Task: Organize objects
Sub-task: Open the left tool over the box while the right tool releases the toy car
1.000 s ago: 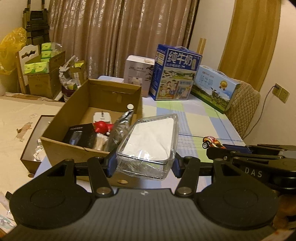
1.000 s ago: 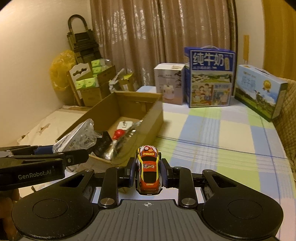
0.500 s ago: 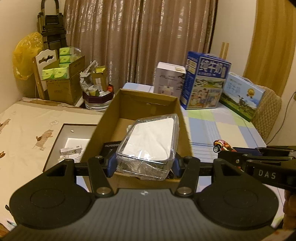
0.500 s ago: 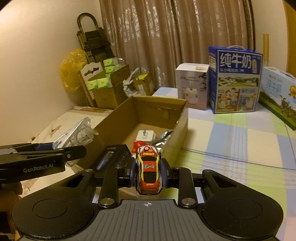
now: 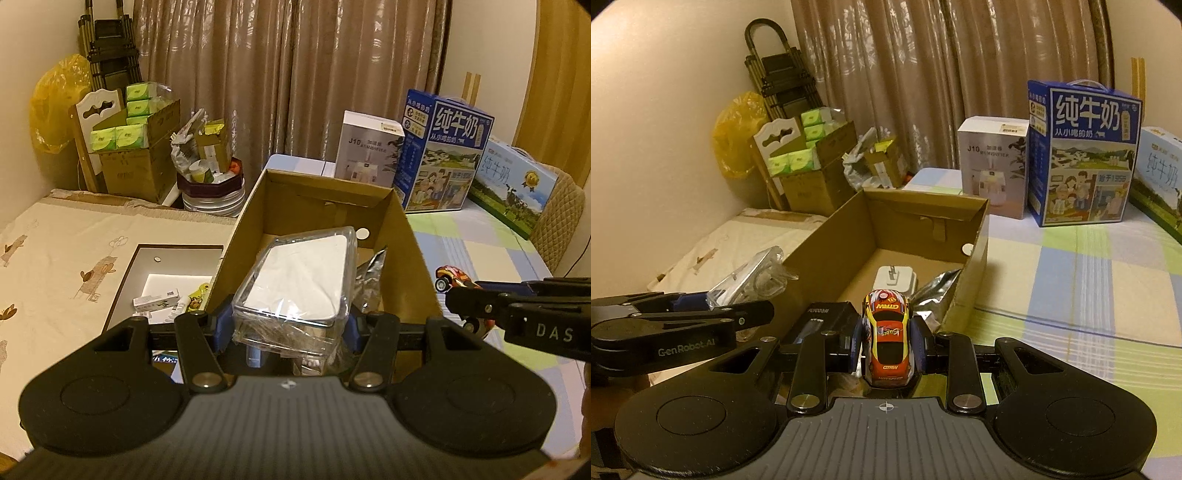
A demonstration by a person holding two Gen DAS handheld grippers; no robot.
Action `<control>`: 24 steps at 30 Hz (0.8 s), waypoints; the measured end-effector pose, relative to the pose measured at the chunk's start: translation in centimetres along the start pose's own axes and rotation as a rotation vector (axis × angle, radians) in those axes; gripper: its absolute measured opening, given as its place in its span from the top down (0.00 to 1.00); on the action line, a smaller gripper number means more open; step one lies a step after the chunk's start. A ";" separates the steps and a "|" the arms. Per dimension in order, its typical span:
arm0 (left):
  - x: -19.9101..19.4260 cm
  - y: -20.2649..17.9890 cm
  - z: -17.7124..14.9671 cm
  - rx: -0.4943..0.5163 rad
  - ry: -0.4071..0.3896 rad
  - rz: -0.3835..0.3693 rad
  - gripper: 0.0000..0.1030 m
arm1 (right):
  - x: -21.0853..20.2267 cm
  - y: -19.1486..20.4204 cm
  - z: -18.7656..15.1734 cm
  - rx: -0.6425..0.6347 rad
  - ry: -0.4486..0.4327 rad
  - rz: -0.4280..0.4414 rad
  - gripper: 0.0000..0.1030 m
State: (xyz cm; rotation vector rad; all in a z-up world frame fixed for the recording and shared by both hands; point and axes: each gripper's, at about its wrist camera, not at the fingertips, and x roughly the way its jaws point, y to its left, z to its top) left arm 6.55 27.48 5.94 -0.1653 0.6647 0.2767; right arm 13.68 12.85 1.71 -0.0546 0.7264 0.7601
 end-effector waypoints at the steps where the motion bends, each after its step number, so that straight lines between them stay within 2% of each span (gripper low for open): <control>1: 0.2 0.1 0.1 0.002 0.002 0.000 0.50 | 0.2 0.0 0.0 0.003 0.001 0.001 0.76; 24: 4.4 -0.6 1.9 0.029 0.020 -0.042 0.50 | 2.8 -1.6 1.4 0.047 0.005 -0.016 0.76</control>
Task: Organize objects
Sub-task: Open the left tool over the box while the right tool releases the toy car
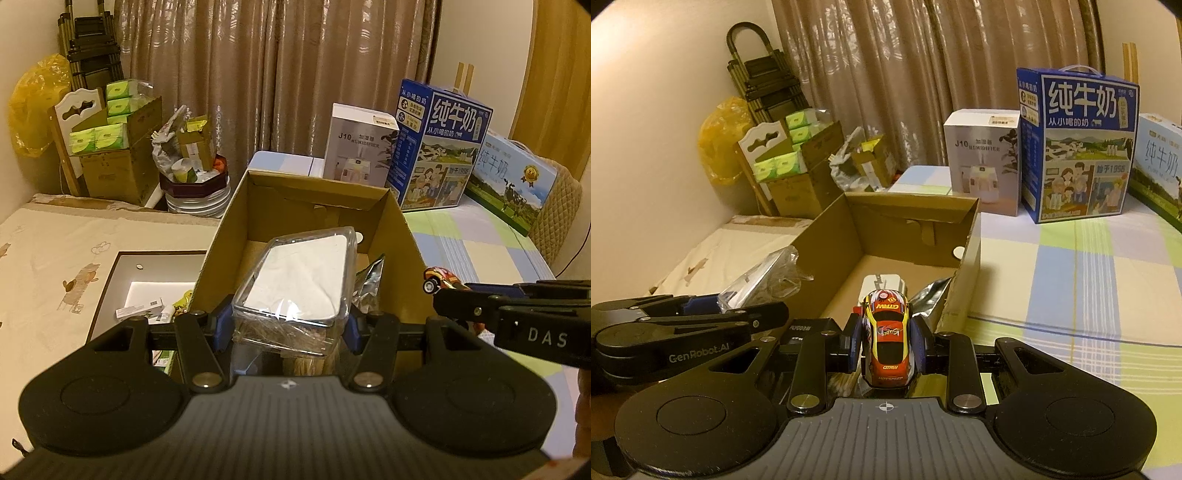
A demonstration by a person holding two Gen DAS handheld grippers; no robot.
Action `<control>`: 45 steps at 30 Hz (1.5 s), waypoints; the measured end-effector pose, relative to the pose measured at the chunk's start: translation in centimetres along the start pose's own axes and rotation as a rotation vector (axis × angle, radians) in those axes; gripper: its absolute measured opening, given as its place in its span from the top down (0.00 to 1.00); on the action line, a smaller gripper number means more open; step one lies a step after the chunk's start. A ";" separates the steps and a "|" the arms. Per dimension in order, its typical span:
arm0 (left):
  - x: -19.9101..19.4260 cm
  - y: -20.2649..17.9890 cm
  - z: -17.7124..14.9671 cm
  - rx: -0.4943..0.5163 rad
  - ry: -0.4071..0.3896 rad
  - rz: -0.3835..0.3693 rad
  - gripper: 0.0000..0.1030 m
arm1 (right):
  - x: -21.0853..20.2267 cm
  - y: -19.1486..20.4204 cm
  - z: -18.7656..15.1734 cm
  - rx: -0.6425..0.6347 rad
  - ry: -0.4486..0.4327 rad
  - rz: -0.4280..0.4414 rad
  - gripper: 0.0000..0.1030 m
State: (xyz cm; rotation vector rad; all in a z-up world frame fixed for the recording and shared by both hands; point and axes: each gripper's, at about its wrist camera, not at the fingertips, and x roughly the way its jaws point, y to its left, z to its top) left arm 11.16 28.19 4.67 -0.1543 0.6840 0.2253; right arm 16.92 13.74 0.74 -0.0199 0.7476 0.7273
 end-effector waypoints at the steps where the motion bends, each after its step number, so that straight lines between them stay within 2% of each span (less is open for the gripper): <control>1: 0.2 -0.1 0.1 0.002 0.001 -0.001 0.50 | 0.1 0.0 0.0 0.001 0.002 0.001 0.76; 14: 2.0 -0.3 0.5 0.006 0.009 -0.006 0.49 | 1.0 -0.4 -0.1 0.022 0.011 0.007 0.76; 15: 2.1 -0.3 0.5 0.000 0.008 -0.005 0.46 | 1.0 -0.4 -0.1 0.022 0.011 0.007 0.76; 16: 2.2 -0.2 0.6 -0.006 0.006 0.001 0.37 | 1.0 -0.4 -0.1 0.021 0.012 0.006 0.76; 17: 2.2 -0.2 0.6 -0.003 0.006 0.010 0.36 | 1.0 -0.4 -0.1 0.022 0.012 0.006 0.76; 25: 1.5 1.1 0.2 -0.014 0.006 0.032 0.36 | 1.0 -0.2 -0.2 0.032 0.016 0.022 0.76; 32: 0.8 1.6 -0.2 -0.024 0.006 0.040 0.34 | 0.9 0.2 0.2 0.052 0.005 0.057 0.75; 35: 0.6 1.9 -0.3 -0.032 0.002 0.041 0.33 | 0.9 0.1 0.4 0.080 -0.007 0.111 0.75; 37: 0.5 2.1 -0.3 -0.035 0.001 0.042 0.32 | 1.0 0.1 0.4 0.105 -0.010 0.138 0.61; 38: 0.5 2.2 -0.3 -0.036 0.001 0.043 0.31 | 0.9 -0.1 0.5 0.123 -0.017 0.138 0.39; 39: 0.4 2.3 -0.4 -0.038 0.000 0.042 0.28 | 0.7 -0.3 0.4 0.142 -0.037 0.138 0.31; 45: -0.1 2.9 -1.0 -0.057 -0.001 0.045 0.27 | -0.5 -1.4 0.2 0.176 -0.056 0.099 0.31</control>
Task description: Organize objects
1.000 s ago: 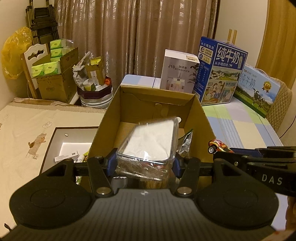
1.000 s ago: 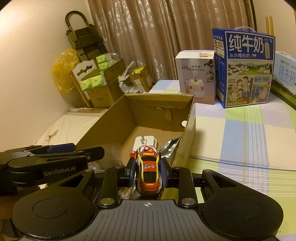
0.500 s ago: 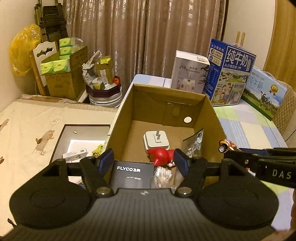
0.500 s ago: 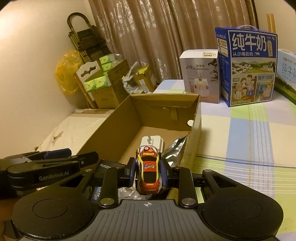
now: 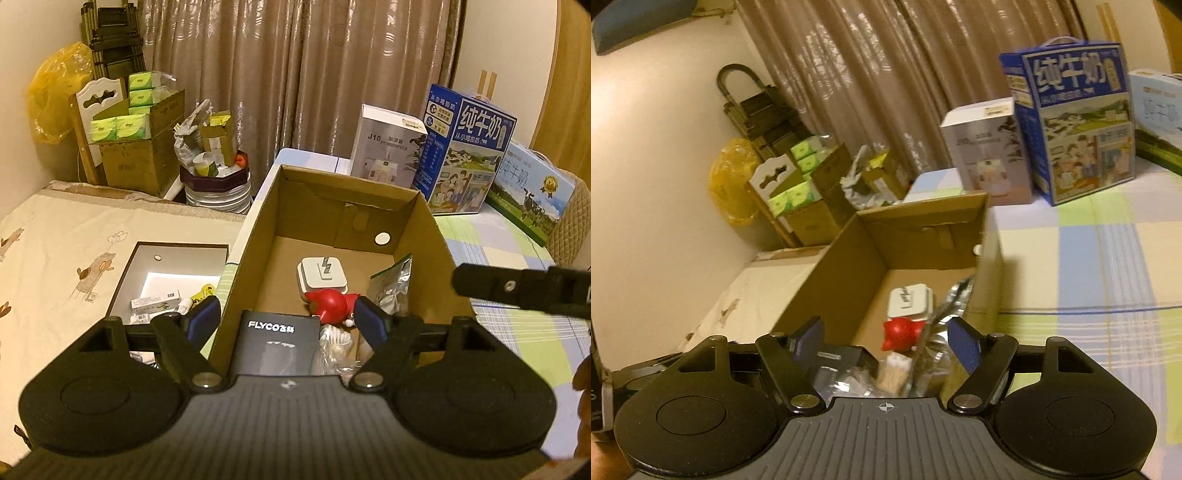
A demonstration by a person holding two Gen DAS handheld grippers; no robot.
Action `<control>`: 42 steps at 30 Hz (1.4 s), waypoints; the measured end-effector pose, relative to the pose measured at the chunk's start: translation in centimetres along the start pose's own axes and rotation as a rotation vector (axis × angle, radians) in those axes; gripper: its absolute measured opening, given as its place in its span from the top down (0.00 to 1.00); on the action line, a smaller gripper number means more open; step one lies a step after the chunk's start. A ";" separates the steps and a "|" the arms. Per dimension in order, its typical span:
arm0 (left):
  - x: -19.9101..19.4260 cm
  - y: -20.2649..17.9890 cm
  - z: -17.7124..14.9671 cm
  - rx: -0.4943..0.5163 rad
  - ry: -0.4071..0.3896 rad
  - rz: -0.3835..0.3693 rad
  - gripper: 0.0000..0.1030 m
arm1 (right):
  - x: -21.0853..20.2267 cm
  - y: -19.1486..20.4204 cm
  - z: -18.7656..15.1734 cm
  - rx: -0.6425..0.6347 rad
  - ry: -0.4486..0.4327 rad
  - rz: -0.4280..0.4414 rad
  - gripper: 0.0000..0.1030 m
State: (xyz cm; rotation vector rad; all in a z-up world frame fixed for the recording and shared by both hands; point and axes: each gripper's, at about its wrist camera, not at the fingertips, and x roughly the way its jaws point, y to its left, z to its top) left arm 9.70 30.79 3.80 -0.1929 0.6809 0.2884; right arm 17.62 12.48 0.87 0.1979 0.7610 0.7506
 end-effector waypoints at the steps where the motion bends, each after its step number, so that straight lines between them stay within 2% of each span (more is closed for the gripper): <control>1: 0.0 0.1 -0.1 -0.004 0.002 0.003 0.27 | -0.3 -0.2 -0.2 0.003 0.001 -0.013 0.31; 6: -0.8 0.3 -1.0 -0.015 0.014 -0.001 0.25 | -2.2 -0.5 -1.5 0.004 0.020 -0.079 0.31; 12: -3.3 -0.3 -1.8 -0.003 0.007 -0.006 0.10 | -4.9 -0.3 -3.1 0.006 0.041 -0.125 0.31; 18: -6.5 -1.0 -2.6 -0.001 -0.013 -0.020 0.01 | -7.8 1.1 -4.1 -0.034 0.043 -0.149 0.31; 30: -11.1 -2.5 -4.3 0.038 -0.027 0.016 0.01 | -11.9 2.6 -6.3 -0.090 0.049 -0.195 0.31; 36: -12.0 -3.0 -5.2 0.036 -0.021 -0.007 0.01 | -12.9 2.6 -7.4 -0.094 0.063 -0.234 0.31; 42: -12.3 -3.2 -6.4 0.035 0.029 -0.038 0.01 | -13.3 2.3 -8.6 -0.099 0.089 -0.272 0.31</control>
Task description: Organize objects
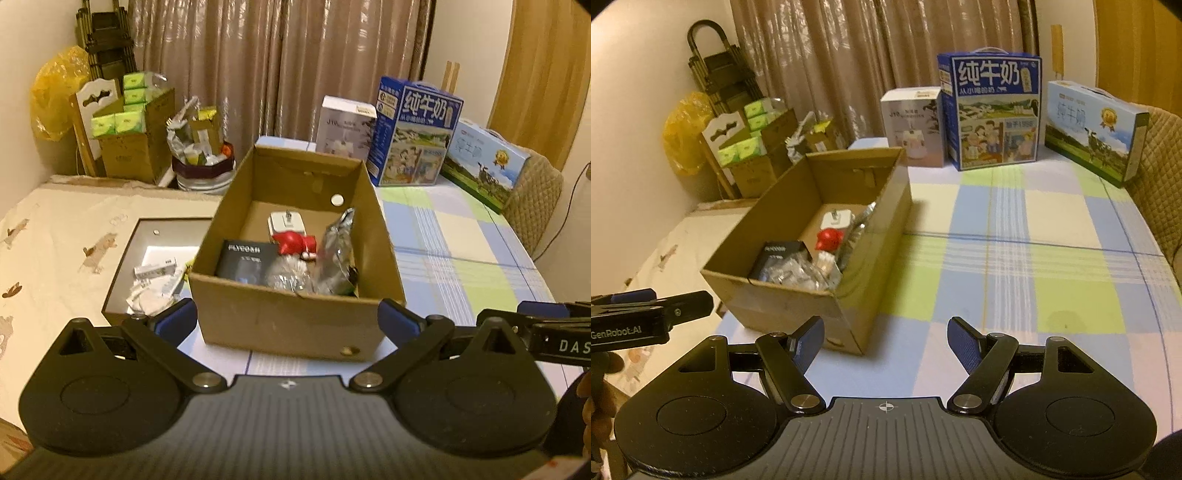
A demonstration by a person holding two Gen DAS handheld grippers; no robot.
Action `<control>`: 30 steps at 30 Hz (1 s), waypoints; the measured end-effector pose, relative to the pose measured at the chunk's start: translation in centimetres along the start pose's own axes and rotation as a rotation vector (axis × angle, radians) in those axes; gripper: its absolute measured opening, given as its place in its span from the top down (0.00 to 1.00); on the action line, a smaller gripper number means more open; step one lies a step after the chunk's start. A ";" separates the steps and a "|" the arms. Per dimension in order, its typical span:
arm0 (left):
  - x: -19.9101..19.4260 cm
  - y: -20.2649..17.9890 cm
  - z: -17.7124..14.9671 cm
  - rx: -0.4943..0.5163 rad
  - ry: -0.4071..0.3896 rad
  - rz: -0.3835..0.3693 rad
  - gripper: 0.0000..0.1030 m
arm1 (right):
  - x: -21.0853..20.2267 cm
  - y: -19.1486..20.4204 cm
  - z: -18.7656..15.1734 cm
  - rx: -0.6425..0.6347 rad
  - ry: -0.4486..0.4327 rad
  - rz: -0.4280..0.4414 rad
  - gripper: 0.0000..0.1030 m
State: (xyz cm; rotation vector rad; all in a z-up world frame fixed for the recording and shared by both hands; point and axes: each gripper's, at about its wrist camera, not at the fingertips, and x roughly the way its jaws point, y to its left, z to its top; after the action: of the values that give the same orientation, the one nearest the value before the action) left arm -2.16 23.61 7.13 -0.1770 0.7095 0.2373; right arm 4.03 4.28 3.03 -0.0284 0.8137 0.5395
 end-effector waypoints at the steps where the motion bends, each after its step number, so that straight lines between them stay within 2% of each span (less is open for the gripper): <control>1: -0.1 0.0 -0.3 -0.001 0.006 -0.001 0.01 | 0.0 -0.1 -0.2 -0.001 0.003 -0.006 0.31; 7: -0.1 -0.5 -1.4 0.007 0.021 0.016 0.01 | 0.2 -0.6 -1.3 0.012 0.037 -0.020 0.31; 12: 0.0 -0.7 -2.1 0.006 0.041 0.002 0.01 | 0.3 -0.6 -1.9 0.007 0.052 -0.021 0.31; 30: 1.0 -1.2 -2.9 0.010 0.090 0.003 0.01 | 0.6 -0.8 -1.7 0.013 0.064 -0.020 0.31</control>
State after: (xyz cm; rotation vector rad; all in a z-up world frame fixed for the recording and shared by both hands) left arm -2.91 21.94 4.43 -0.1781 0.7998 0.2297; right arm 3.59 3.44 1.32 -0.0423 0.8787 0.5162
